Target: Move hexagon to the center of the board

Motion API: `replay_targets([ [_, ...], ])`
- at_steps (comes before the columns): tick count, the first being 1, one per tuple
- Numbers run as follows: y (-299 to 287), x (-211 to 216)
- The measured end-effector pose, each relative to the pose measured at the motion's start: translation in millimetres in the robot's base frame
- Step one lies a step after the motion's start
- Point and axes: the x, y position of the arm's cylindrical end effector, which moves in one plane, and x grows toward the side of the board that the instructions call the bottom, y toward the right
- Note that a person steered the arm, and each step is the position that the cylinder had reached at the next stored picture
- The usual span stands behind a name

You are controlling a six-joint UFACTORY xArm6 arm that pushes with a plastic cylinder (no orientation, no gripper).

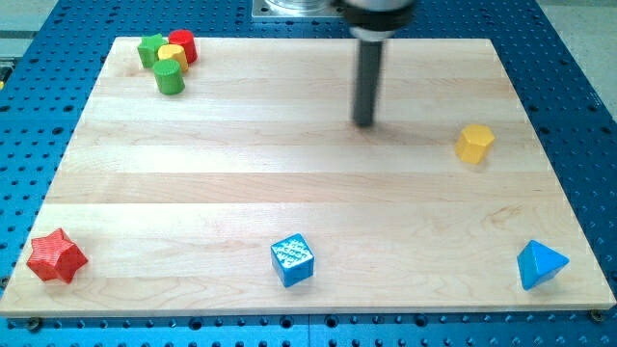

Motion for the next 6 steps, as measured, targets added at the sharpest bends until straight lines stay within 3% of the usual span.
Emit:
replay_targets([
  [2,219,-10],
  [3,199,23],
  [4,123,82],
  [5,59,71],
  [6,40,40],
])
